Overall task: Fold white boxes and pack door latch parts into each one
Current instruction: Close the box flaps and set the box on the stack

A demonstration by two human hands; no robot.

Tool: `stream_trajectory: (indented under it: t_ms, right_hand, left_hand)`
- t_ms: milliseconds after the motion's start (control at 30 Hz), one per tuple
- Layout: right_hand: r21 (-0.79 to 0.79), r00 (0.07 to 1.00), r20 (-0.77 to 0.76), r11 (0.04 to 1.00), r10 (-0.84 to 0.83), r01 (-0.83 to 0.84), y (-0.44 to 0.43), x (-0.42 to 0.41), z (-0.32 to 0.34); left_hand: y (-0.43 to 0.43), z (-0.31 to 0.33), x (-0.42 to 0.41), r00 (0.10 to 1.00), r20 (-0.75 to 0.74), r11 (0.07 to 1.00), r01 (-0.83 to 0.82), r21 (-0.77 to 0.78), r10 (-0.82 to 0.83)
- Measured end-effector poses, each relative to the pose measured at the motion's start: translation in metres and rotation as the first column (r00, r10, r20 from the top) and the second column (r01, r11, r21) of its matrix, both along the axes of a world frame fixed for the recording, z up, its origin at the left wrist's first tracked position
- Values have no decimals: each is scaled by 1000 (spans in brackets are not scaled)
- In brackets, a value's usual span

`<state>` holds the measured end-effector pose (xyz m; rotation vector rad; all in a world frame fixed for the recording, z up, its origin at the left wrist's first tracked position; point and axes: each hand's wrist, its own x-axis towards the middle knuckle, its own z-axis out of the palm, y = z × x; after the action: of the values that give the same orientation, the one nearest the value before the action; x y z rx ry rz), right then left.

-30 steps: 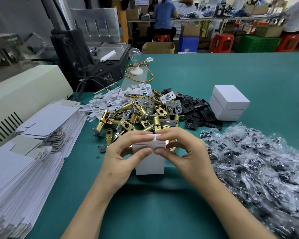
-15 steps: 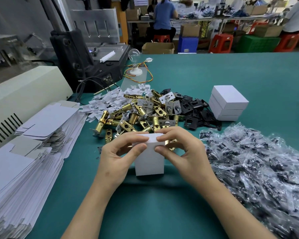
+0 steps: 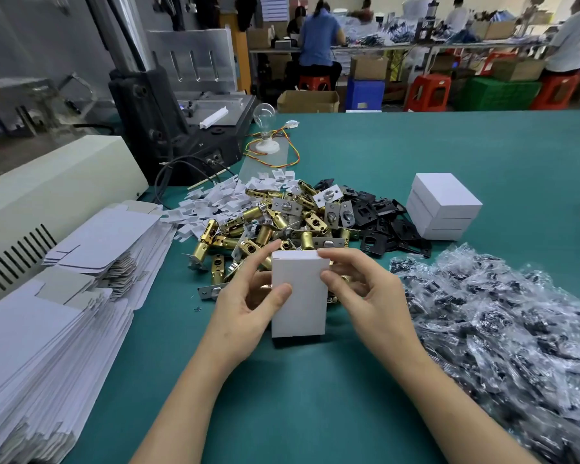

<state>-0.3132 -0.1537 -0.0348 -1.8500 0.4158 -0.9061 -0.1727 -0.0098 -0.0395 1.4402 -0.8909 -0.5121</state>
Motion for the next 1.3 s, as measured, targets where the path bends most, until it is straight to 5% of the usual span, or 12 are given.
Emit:
stream_trajectory:
  t_ms: [67, 167, 300, 400, 633, 767, 867, 1033, 1300]
  right_hand:
    - [-74, 998, -50, 997, -25, 22, 5, -2, 2]
    - [-408, 984, -99, 908, -150, 98, 19, -3, 10]
    - [-665, 834, -423, 747, -356, -19, 39, 5, 22]
    - [-653, 770, -517, 754, -375, -71, 47, 14, 22]
    - [-520, 911, -279, 845, -304, 123, 3, 10, 53]
    - [-537, 813, -260, 777, -522, 328, -79, 7, 70]
    - [-548, 654, -321, 698, -685, 461, -147, -5, 75]
    - [-601, 453, -448, 634, -771, 486, -209, -22, 70]
    - [-539, 485, -506, 700, -713, 467, -223, -23, 62]
  left_hand:
    - [-2, -1, 1, 998, -35, 999, -52, -8, 52]
    - [-4, -4, 3, 971, -193, 987, -155, -49, 143]
    - [-9, -6, 3, 902, -372, 960, -267, -83, 219]
    - [-11, -8, 2, 881, -429, 960, -264, -97, 199]
    - [-13, -3, 2, 917, -397, 979, -110, -172, 34]
    - [-11, -4, 1, 939, -344, 988, -55, -143, 3]
    - [-11, -4, 1, 943, -332, 991, -37, -129, -8]
    - [-15, -6, 0, 946, -320, 996, 21, -83, -47]
    - [-17, -7, -3, 950, -286, 992, 124, -7, -121]
